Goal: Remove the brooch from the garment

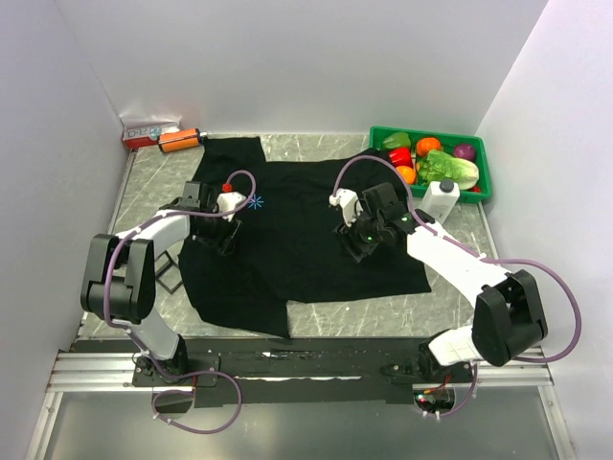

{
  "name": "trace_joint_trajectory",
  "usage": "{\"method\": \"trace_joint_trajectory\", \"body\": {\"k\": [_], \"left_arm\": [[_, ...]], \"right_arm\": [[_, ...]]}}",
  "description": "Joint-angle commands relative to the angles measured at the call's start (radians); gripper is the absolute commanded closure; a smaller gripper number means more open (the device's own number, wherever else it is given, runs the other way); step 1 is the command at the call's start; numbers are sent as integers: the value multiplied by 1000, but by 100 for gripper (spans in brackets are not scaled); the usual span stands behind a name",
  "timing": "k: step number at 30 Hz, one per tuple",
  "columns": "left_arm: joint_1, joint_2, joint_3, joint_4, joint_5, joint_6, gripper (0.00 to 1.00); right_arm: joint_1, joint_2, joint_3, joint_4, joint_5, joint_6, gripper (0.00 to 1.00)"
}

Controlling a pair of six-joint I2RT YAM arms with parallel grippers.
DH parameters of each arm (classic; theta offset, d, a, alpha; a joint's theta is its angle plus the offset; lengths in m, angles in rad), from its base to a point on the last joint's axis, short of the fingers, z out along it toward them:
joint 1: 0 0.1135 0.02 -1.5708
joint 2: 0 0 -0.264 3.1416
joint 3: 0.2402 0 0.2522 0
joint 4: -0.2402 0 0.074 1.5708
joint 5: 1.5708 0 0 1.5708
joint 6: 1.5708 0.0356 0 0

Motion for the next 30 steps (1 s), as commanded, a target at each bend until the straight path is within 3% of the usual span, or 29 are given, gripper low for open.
{"method": "trace_joint_trajectory", "body": {"k": [1,5,16,30], "left_arm": [[-17,-9,35,8,-57,12,38],[-40,3,36,31,-99,3,38],[-58,88,108,72,-181,-31,52],[-55,-41,64,3,-295,-48,59]], "right_arm": [[2,-25,2,26,15,-14,38],[2,-25,-10,31,12,-11,37],[2,6,22,26,12,-12,37],[2,17,14,39,7,-9,37]]}}
